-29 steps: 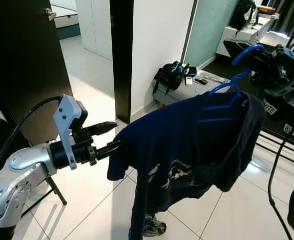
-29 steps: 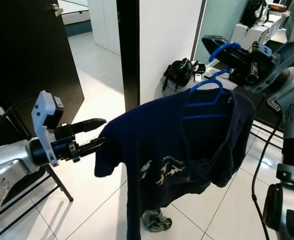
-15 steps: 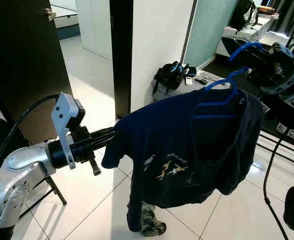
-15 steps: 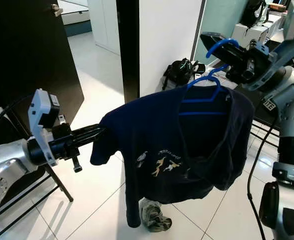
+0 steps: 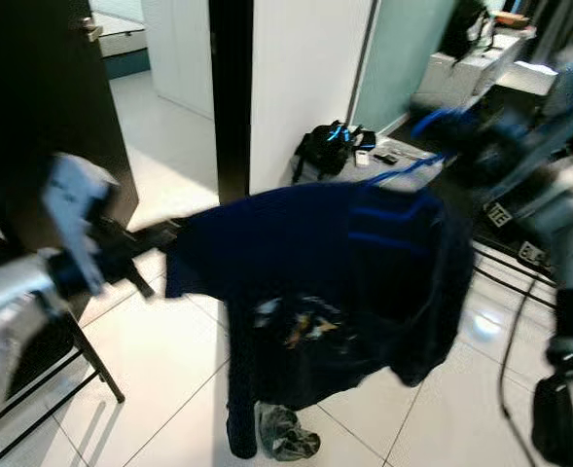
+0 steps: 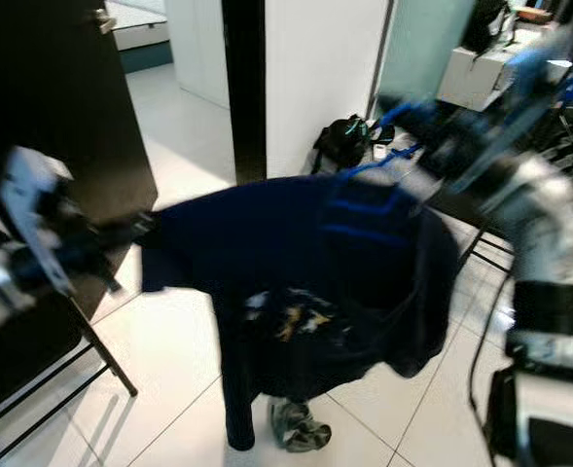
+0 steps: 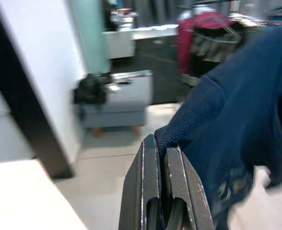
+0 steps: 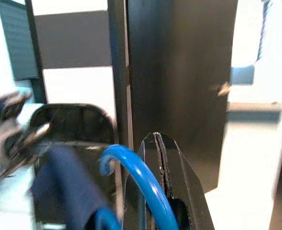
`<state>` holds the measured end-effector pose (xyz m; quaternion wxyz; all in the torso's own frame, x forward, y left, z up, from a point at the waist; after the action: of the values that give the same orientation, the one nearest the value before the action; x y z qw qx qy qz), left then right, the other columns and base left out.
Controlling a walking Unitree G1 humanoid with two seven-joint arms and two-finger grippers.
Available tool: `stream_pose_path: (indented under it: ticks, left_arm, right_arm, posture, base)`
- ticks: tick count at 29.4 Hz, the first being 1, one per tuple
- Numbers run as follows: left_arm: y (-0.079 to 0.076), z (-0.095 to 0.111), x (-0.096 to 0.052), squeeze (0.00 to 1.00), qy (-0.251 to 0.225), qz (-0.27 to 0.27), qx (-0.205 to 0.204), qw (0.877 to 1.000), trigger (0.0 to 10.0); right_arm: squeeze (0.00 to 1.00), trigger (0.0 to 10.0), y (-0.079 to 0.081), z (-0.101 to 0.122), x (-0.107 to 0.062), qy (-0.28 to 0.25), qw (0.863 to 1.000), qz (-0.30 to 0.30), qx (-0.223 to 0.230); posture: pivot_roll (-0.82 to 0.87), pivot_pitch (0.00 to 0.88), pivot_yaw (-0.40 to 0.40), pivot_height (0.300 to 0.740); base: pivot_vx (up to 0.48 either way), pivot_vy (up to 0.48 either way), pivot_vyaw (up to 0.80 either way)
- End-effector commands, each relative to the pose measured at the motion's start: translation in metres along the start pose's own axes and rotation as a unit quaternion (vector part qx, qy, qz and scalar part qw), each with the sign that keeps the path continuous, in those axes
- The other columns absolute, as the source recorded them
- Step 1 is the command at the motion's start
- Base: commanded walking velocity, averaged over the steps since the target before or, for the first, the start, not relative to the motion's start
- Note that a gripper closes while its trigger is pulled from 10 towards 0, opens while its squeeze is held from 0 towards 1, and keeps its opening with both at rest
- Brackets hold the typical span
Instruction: Hang hanger
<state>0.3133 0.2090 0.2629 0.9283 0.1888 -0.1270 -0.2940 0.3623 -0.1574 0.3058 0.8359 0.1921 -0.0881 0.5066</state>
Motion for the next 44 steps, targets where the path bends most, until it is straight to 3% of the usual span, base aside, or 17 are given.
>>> stream_pose_path:
  ticks: [1, 7, 9, 10, 12, 17, 18, 19, 21, 24, 27, 29, 31, 34, 37, 43, 44]
  left_arm:
    - [0.014, 0.0, -0.006, 0.0, 0.01, 0.027, 0.017, 0.999, 0.0]
    - [0.023, -0.003, -0.013, 0.0, 0.021, 0.054, 0.024, 0.998, 0.0]
    - [0.028, -0.005, -0.02, 0.0, 0.028, 0.073, 0.029, 0.997, 0.0]
    - [0.028, -0.005, -0.02, 0.0, 0.028, 0.073, 0.029, 0.997, 0.0]
    - [0.035, -0.007, -0.031, 0.0, 0.041, 0.094, 0.036, 0.994, 0.0]
    - [0.043, -0.011, -0.045, 0.0, 0.06, 0.119, 0.046, 0.99, 0.0]
    - [0.051, -0.013, -0.058, 0.0, 0.074, 0.142, 0.054, 0.986, 0.0]
    - [0.051, -0.013, -0.058, 0.0, 0.074, 0.142, 0.054, 0.986, 0.0]
    - [0.071, -0.014, -0.089, 0.0, 0.103, 0.195, 0.074, 0.973, 0.0]
    - [0.078, -0.013, -0.099, 0.0, 0.113, 0.214, 0.082, 0.967, 0.0]
    - [0.103, -0.011, -0.125, 0.0, 0.146, 0.272, 0.118, 0.944, 0.0]
    - [0.103, -0.011, -0.125, 0.0, 0.146, 0.272, 0.118, 0.944, 0.0]
    - [0.12, -0.006, -0.138, 0.0, 0.153, 0.314, 0.136, 0.927, 0.0]
    - [0.12, -0.006, -0.138, 0.0, 0.153, 0.314, 0.136, 0.927, 0.0]
    - [0.131, 0.0, -0.145, 0.0, 0.147, 0.346, 0.142, 0.916, 0.0]
    - [0.126, -0.005, -0.14, 0.0, 0.156, 0.334, 0.139, 0.919, 0.0]
    - [0.12, -0.01, -0.137, 0.0, 0.154, 0.32, 0.126, 0.926, 0.0]
  right_arm:
    - [0.0, 0.0, 0.003, 0.003, 0.007, -0.004, 1.0, 0.005, -0.017]
    - [0.0, 0.0, 0.006, -0.013, 0.039, -0.013, 0.999, 0.032, 0.005]
    - [0.0, 0.0, 0.014, -0.025, 0.062, -0.006, 0.998, 0.055, 0.015]
    - [0.0, 0.0, 0.014, -0.025, 0.062, -0.006, 0.998, 0.055, 0.015]
    - [0.0, 0.0, 0.022, -0.034, 0.079, 0.001, 0.997, 0.073, 0.021]
    - [0.0, 0.0, 0.027, -0.042, 0.091, 0.011, 0.996, 0.081, 0.02]
    - [0.0, 0.0, 0.028, -0.045, 0.096, 0.017, 0.996, 0.082, 0.017]
    - [0.0, 0.0, 0.028, -0.045, 0.096, 0.017, 0.996, 0.082, 0.017]
    - [0.0, 0.0, 0.023, -0.042, 0.099, 0.018, 0.997, 0.068, 0.006]
    - [0.0, 0.0, 0.019, -0.039, 0.099, 0.016, 0.998, 0.06, 0.0]
    - [0.0, 0.0, 0.005, -0.013, 0.091, -0.006, 0.999, 0.032, -0.028]
    - [0.0, 0.0, 0.005, -0.013, 0.091, -0.006, 0.999, 0.032, -0.028]
    - [0.0, 0.0, -0.003, 0.001, 0.084, -0.016, 0.999, 0.016, -0.046]
    - [0.0, 0.0, -0.003, 0.001, 0.084, -0.016, 0.999, 0.016, -0.046]
    - [0.0, 0.0, -0.008, 0.006, 0.079, -0.02, 0.998, 0.006, -0.056]
    - [0.0, 0.0, -0.009, 0.003, 0.079, -0.019, 0.998, 0.006, -0.057]
    - [0.0, 0.0, -0.01, 0.003, 0.08, -0.021, 0.998, 0.005, -0.056]
  posture:
    - [0.03, 0.0, -0.055, 0.74]
    - [0.06, 0.0, -0.077, 0.74]
    - [0.08, 0.0, -0.093, 0.74]
    - [0.08, 0.0, -0.093, 0.74]
    - [0.09, 0.0, -0.101, 0.74]
    - [0.11, 0.0, -0.115, 0.74]
    - [0.12, 0.0, -0.127, 0.74]
    - [0.12, 0.0, -0.127, 0.74]
    - [0.13, 0.0, -0.134, 0.74]
    - [0.13, 0.0, -0.134, 0.74]
    - [0.13, 0.0, -0.133, 0.74]
    - [0.13, 0.0, -0.133, 0.74]
    - [0.13, 0.0, -0.132, 0.74]
    - [0.13, 0.0, -0.132, 0.74]
    - [0.12, 0.0, -0.125, 0.74]
    - [0.12, 0.0, -0.122, 0.74]
    - [0.12, 0.0, -0.119, 0.74]
  base:
    - [0.0, 0.0, 0.0]
    - [0.0, 0.0, 0.0]
    - [0.0, 0.0, 0.0]
    - [0.0, 0.0, 0.0]
    - [0.0, 0.0, 0.0]
    - [0.0, 0.0, 0.0]
    - [0.0, 0.0, 0.0]
    - [0.0, 0.0, 0.0]
    - [0.0, 0.0, 0.0]
    - [0.0, 0.0, 0.0]
    - [0.0, 0.0, 0.0]
    - [0.0, 0.0, 0.0]
    - [0.0, 0.0, 0.0]
    - [0.0, 0.0, 0.0]
    - [0.0, 0.0, 0.0]
    - [0.0, 0.0, 0.0]
    - [0.0, 0.0, 0.0]
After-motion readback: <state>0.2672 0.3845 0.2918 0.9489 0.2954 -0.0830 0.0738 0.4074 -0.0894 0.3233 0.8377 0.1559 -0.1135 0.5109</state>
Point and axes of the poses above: a point about 5 cm out from each wrist's last joint towards the gripper, its own x axis pointing out of the wrist towards the gripper, its own z axis along the axis of the wrist's last joint, y = z × x, the point moved 5 cm from there along x, pointing out of the wrist towards the gripper, and after that the axes turned 13 degrees about x, right-handed, at the moved point
